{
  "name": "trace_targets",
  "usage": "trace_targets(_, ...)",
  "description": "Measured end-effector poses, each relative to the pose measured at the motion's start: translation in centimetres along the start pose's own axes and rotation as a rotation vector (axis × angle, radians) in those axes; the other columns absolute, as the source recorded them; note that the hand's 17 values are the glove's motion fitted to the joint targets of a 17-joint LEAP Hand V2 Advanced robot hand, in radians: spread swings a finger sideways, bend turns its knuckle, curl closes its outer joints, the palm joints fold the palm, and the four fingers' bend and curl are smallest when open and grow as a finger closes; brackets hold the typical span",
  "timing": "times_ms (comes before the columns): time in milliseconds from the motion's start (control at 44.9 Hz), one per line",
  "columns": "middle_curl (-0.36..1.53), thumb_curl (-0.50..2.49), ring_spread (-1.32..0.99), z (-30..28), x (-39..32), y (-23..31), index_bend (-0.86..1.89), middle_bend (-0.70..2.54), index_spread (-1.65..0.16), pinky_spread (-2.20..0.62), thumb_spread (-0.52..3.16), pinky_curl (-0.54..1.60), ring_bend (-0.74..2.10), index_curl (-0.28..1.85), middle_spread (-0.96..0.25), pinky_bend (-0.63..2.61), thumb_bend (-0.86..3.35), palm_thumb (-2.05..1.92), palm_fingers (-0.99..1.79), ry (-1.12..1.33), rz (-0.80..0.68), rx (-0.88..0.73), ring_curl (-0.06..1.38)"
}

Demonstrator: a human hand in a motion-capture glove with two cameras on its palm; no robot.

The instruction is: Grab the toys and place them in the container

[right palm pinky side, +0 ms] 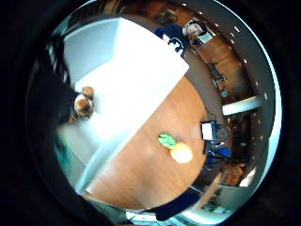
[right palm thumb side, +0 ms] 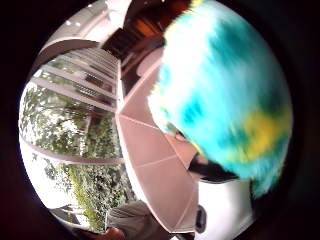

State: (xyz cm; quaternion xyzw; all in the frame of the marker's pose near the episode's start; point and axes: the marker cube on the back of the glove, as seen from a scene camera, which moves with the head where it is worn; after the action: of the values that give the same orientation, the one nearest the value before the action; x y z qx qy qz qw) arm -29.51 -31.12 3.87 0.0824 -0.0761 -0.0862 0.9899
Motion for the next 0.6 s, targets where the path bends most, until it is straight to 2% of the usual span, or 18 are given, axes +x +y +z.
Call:
trace_targets(45, 0.92, 1.21, -0.38, 0.6, 0.2, 0.3, 0.58, 1.02, -0.33, -0.37, 0.78, 0.55, 1.29, 0.90, -0.30, 1.25, 0.06, 0.48, 0.52, 0.028, 0.003, -0.090, 0.70)
trace_targets(67, 0.88, 1.13, -0.37, 0.7, 0.3, 0.4, 0.33, 0.92, -0.30, -0.35, 0.90, 0.54, 1.22, 0.83, -0.28, 1.25, -0.04, 0.29, 0.10, 0.028, 0.007, -0.121, 0.67)
trace_targets(89, 0.88, 1.10, -0.35, 0.6, 0.4, 0.6, 0.30, 0.89, -0.27, -0.33, 0.93, 0.58, 1.23, 0.85, -0.27, 1.28, -0.05, 0.25, -0.04, 0.020, 0.013, -0.139, 0.70)
trace_targets(111, 0.83, 1.05, -0.32, 0.5, 0.5, 0.7, 0.24, 0.76, -0.25, -0.28, 0.96, 0.58, 1.11, 0.82, -0.23, 1.27, -0.10, 0.16, -0.37, 0.011, 0.019, -0.145, 0.68)
trace_targets(156, 0.77, 0.98, -0.28, 0.1, 0.6, 0.8, 0.14, 0.62, -0.23, -0.22, 1.00, 0.54, 0.95, 0.72, -0.19, 1.24, -0.11, 0.06, -0.47, 0.008, 0.032, -0.140, 0.62)
trace_targets(267, 0.67, 0.83, -0.20, -2.1, 2.8, 2.3, 0.09, 0.43, -0.20, -0.13, 1.08, 0.46, 0.72, 0.55, -0.12, 1.13, -0.09, -0.06, -0.37, 0.050, 0.086, -0.118, 0.50)
trace_targets(379, 0.62, 0.71, -0.17, -5.0, 11.8, 7.2, 0.12, 0.35, -0.20, -0.08, 1.13, 0.41, 0.63, 0.50, -0.09, 1.00, -0.08, -0.09, -0.21, 0.194, 0.176, -0.159, 0.45)
trace_targets(423, 0.61, 0.67, -0.16, -5.1, 14.6, 8.2, 0.13, 0.33, -0.20, -0.07, 1.14, 0.40, 0.62, 0.49, -0.08, 0.97, -0.08, -0.10, -0.17, 0.207, 0.315, -0.148, 0.44)
trace_targets(513, 0.59, 0.60, -0.17, -3.7, 18.9, 8.9, 0.14, 0.32, -0.21, -0.06, 1.18, 0.37, 0.63, 0.47, -0.08, 0.92, -0.07, -0.08, -0.07, 0.086, 0.727, -0.078, 0.43)
trace_targets(602, 0.58, 0.55, -0.17, 1.0, 25.3, 12.5, 0.15, 0.31, -0.23, -0.05, 1.21, 0.36, 0.64, 0.45, -0.08, 0.90, -0.04, -0.05, -0.03, 0.101, 0.896, -0.187, 0.43)
